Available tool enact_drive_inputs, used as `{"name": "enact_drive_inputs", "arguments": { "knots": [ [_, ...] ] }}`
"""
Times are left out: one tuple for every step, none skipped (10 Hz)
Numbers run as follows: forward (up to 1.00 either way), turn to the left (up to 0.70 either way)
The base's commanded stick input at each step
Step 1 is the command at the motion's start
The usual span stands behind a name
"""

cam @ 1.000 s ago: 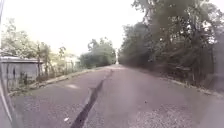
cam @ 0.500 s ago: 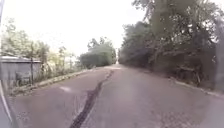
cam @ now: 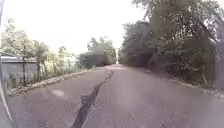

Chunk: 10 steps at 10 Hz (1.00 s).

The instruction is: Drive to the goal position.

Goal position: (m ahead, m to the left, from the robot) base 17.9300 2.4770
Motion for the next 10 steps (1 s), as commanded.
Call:
{"name": "enact_drive_inputs", "arguments": {
  "knots": [
    [0.70, 0.00],
    [0.70, 0.00],
    [0.70, 0.00],
    [0.70, 0.00],
    [0.70, 0.00],
    [0.70, 0.00],
    [0.70, 0.00],
    [0.70, 0.00],
    [0.70, 0.00],
    [0.70, 0.00]
  ]
}}
